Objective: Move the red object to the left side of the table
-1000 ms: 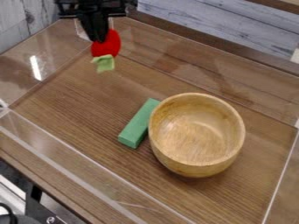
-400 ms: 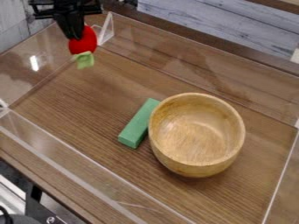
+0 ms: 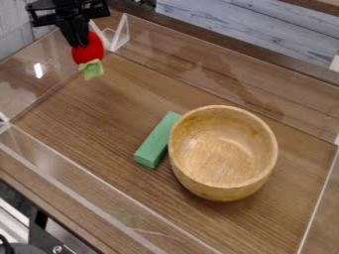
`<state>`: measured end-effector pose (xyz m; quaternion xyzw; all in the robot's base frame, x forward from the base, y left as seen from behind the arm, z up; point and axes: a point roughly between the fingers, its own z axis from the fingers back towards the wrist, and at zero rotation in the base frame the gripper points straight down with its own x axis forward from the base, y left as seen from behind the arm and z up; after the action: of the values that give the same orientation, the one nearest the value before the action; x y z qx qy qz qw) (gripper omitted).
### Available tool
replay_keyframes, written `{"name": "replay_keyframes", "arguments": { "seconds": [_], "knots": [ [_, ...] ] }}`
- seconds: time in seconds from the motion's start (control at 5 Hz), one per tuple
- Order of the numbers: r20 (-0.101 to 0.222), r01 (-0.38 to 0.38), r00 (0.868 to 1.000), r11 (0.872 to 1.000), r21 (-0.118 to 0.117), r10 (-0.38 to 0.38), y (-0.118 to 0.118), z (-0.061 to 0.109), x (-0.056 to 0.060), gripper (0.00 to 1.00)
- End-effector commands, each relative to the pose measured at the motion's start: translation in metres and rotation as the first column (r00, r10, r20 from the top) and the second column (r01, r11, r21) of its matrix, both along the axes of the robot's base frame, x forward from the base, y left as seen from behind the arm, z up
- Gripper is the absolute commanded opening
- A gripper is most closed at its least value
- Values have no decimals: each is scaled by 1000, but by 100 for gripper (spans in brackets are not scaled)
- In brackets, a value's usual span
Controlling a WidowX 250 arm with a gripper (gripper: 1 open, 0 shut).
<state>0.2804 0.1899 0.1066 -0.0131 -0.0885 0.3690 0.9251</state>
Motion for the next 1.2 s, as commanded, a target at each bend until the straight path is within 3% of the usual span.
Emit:
{"name": "replay_keyframes", "arguments": {
  "seconds": [0.0, 0.2, 0.4, 0.6, 1.0],
  "knots": [
    [21, -130, 991, 991, 7, 130, 5, 9, 0, 0],
    [10, -249, 969, 969, -5, 249, 6, 6, 1, 0],
    [-4, -365, 931, 931, -18, 365, 6, 3, 2, 0],
    [-22, -475, 880, 880, -30, 474, 6, 0, 3, 0],
    [-63, -675, 737, 736, -49, 673, 10, -4, 8, 0]
  ]
}}
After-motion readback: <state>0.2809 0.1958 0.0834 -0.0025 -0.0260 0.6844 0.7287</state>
